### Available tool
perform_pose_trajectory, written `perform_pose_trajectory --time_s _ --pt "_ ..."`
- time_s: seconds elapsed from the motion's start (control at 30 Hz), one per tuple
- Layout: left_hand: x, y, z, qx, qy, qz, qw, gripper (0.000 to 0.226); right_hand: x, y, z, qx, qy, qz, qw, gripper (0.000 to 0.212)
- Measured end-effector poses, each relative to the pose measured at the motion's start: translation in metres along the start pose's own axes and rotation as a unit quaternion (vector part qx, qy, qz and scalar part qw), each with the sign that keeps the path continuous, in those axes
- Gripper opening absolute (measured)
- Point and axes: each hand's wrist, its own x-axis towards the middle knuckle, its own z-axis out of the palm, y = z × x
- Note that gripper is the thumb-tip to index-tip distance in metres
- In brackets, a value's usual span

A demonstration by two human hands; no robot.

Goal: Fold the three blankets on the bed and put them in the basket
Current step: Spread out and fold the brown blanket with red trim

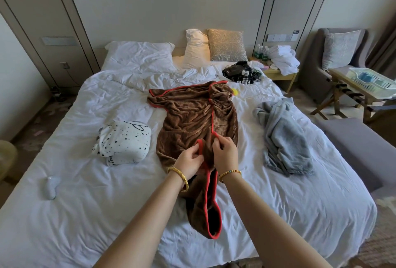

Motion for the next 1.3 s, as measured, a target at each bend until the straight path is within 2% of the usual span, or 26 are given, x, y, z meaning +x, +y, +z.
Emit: perform_pose_trajectory --time_s 0.13,0.23,0.43,0.57,0.7,0.8,0.9,0.97,1.03,1.1,1.17,1.2,1.3 --pt "0.003 0.003 0.006 -0.046 -0.006 -0.015 0.999 0.044 -0.001 -0.005 0.002 -0.122 -0.063 -0.113 0.984 0.027" --pt "0.004 0.004 0.009 -0.034 -0.001 -0.007 0.999 0.046 -0.005 -0.004 0.004 -0.178 -0.065 -0.141 0.972 0.029" --pt "0.0 0.003 0.007 -0.047 -0.009 0.002 0.999 0.047 -0.006 -0.001 -0.001 -0.138 -0.086 -0.124 0.979 0.028" --pt "0.002 0.005 0.001 -0.029 -0.033 0.002 0.999 0.047 -0.004 -0.001 -0.003 -0.132 -0.131 -0.125 0.974 0.03" --pt "0.001 0.01 -0.005 -0.025 -0.076 0.004 0.997 0.061 0.002 -0.004 -0.006 -0.104 -0.209 -0.089 0.968 0.037" --pt "0.003 0.015 -0.01 -0.011 -0.124 0.024 0.992 0.069 0.002 -0.003 -0.007 -0.044 -0.222 -0.078 0.971 0.049" --pt "0.004 0.02 -0.015 0.025 -0.161 0.03 0.986 0.074 0.001 0.0 -0.007 -0.008 -0.172 -0.074 0.982 0.052" --pt "0.004 0.025 -0.017 0.068 -0.139 0.035 0.987 0.066 0.004 0.003 -0.008 -0.014 -0.126 -0.078 0.989 0.048" --pt "0.009 0.031 -0.02 0.171 -0.036 0.07 0.982 0.05 0.008 0.004 -0.012 -0.027 -0.119 -0.086 0.989 0.045" --pt "0.012 0.036 -0.024 0.263 0.052 0.115 0.956 0.039 0.013 0.002 -0.016 -0.041 -0.146 -0.102 0.983 0.044" --pt "0.015 0.043 -0.025 0.302 0.03 0.147 0.941 0.051 0.018 -0.004 -0.019 -0.045 -0.179 -0.119 0.976 0.044" --pt "0.017 0.048 -0.025 0.318 0.0 0.151 0.936 0.048 0.021 -0.007 -0.02 -0.046 -0.188 -0.124 0.973 0.043" --pt "0.023 0.059 -0.027 0.346 -0.015 0.153 0.926 0.02 0.026 -0.011 -0.022 -0.032 -0.163 -0.104 0.981 0.026"
